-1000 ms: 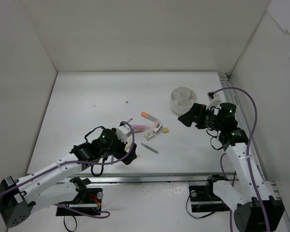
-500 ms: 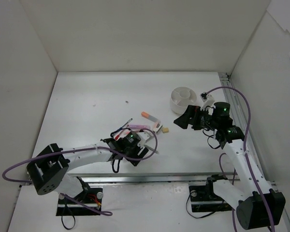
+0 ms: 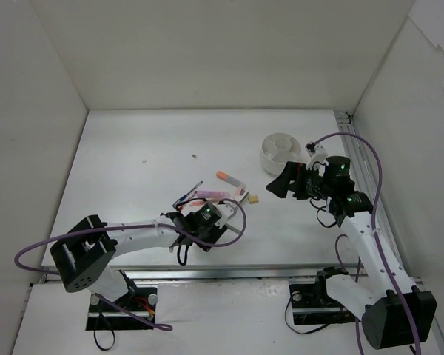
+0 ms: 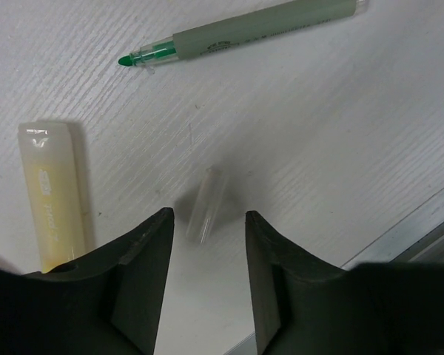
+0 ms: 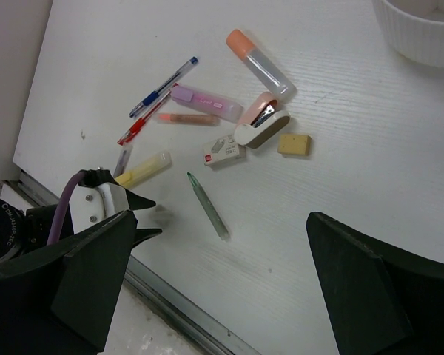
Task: Sort the stationery into containers
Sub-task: Pick up the pen from the center of the board, then close the pen cap on the pen.
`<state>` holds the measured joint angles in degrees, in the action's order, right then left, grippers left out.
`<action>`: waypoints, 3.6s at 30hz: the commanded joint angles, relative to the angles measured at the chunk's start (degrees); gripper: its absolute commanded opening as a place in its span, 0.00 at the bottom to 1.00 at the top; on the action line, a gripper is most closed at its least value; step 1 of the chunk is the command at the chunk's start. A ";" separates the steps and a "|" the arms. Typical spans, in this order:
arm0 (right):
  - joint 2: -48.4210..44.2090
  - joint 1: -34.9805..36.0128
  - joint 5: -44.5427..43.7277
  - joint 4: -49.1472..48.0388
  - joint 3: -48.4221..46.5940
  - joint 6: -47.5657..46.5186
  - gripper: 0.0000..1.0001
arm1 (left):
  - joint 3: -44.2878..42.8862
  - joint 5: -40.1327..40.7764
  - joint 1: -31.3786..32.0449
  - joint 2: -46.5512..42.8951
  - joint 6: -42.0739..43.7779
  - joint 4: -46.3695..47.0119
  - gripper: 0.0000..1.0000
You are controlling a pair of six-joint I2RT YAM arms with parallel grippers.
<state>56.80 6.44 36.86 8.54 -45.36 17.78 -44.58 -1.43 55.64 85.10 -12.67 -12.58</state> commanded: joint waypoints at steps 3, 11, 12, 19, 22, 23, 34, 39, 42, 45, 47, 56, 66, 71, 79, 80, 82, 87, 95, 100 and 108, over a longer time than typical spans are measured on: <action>-1.34 0.07 -0.12 -0.89 -2.01 -0.99 0.98 | -1.83 0.20 0.44 1.99 -0.78 1.59 0.31; -2.22 0.07 -0.92 -0.19 -1.83 -1.34 0.98 | -2.70 1.17 0.44 3.41 -1.75 0.01 0.00; -2.39 0.15 -0.91 -0.10 -1.75 -1.61 0.98 | -3.06 1.17 1.05 3.23 -1.75 -0.51 0.00; -1.69 6.38 1.89 2.54 -1.48 -10.73 0.98 | -2.88 4.85 2.37 -11.60 -2.10 -2.71 0.00; 4.26 16.72 -5.51 5.17 -3.58 -15.75 0.98 | -4.02 13.35 2.37 -19.41 -5.43 -6.12 0.00; 6.20 19.12 -8.70 6.57 -4.29 -16.37 0.98 | -4.20 14.52 2.37 -21.10 -6.66 -7.19 0.00; 29.15 33.55 -23.32 8.16 -11.85 -20.85 0.90 | 2.30 16.55 1.23 -41.85 -12.81 -11.59 0.00; 34.52 37.85 -27.72 8.08 -13.17 -21.65 0.87 | 3.53 16.73 1.23 -45.54 -13.53 -11.77 0.00; 36.28 39.26 -27.90 8.25 -14.14 -22.79 0.85 | 3.97 16.64 1.23 -45.90 -13.44 -11.59 0.00; 38.56 39.97 -27.37 8.51 -15.37 -23.23 0.79 | 3.62 16.11 1.23 -45.73 -12.82 -11.59 0.00; 40.76 40.76 -26.84 9.04 -16.76 -23.58 0.71 | 3.44 16.11 1.23 -45.64 -12.74 -11.59 0.00; 47.00 41.55 -27.63 11.85 -20.81 -22.62 0.42 | 3.27 17.08 1.23 -47.39 -12.73 -11.85 0.00; 49.47 42.43 -27.28 14.58 -22.84 -23.49 0.00 | 3.00 18.31 1.23 -49.50 -12.91 -13.35 0.00; 42.09 42.34 -32.19 14.41 -20.12 -28.23 0.00 | 3.36 15.15 1.23 -49.68 -11.34 -11.25 0.00; 23.12 42.60 -29.31 -0.77 -14.33 -45.27 0.00 | 3.62 -1.63 1.23 -48.71 -10.62 -8.35 0.00; 20.75 42.78 -27.48 -3.50 -12.14 -47.55 0.00 | 3.79 -3.38 1.23 -48.97 -11.06 -8.08 0.00; 13.54 43.05 -25.10 -13.08 -5.55 -53.80 0.00 | 4.41 -6.47 1.23 -49.50 -11.85 -7.38 0.00; 2.38 45.24 -18.85 -24.18 4.49 -63.55 0.00 | 2.22 -9.63 0.70 -48.89 -13.52 -8.51 0.00; -0.54 51.83 -22.64 -16.55 2.30 -73.03 0.00 | 3.17 -18.68 0.70 -47.57 -15.72 -4.31 0.00; -1.34 52.36 -21.03 -17.76 4.76 -80.44 0.00 | 2.57 -23.79 0.70 -44.76 -15.72 -2.71 0.00; -2.66 55.08 -20.77 -14.34 5.20 -84.41 0.00 | 1.95 -25.81 -0.88 -44.84 -18.27 -5.00 0.00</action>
<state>54.85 60.34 15.75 -4.51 -39.62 -64.25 -39.53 -25.04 55.99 40.64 -29.36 -19.53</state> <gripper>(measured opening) 0.105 0.094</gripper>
